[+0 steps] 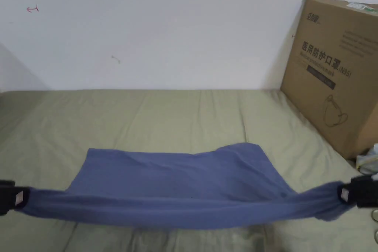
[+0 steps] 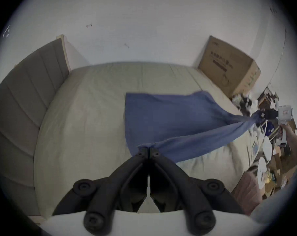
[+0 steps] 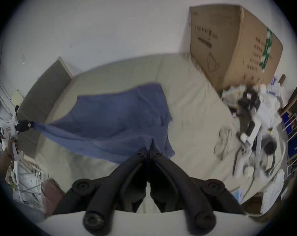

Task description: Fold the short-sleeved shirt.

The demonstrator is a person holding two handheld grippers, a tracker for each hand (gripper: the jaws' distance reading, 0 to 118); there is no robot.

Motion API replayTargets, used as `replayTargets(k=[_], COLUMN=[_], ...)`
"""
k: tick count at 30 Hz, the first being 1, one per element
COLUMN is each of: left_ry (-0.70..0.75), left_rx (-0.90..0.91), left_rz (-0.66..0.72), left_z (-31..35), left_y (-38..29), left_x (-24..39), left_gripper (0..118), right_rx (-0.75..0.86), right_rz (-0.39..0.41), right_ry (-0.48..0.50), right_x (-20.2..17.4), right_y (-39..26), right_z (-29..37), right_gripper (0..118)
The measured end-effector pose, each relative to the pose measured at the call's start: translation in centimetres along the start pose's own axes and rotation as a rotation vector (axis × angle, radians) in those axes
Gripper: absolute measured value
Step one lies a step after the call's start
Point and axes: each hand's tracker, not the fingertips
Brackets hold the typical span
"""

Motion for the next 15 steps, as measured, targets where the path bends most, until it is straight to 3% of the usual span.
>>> replayTargets(k=[8,10,15], left_ry=[0.0,0.01,0.012], left_rx=[-0.183,-0.216,-0.278], left_rz=[0.031,0.026,-0.035], left_z=[-5.1,-6.4,-7.7], left_y=[-11.8,-13.6,-15.6], left_x=[-0.7,-0.8,-0.4], left_gripper=[0,0,0], right_rx=[-0.223,-0.284,-0.303], right_rz=[0.019,-0.001,0.062], right_ry=[-0.035,-0.037,-0.053], right_x=[1.4,1.7,2.3], right_y=[-11.9,-13.2,-13.3], right_z=[-8.5,-10.4,-12.4], right_gripper=[2,2,2])
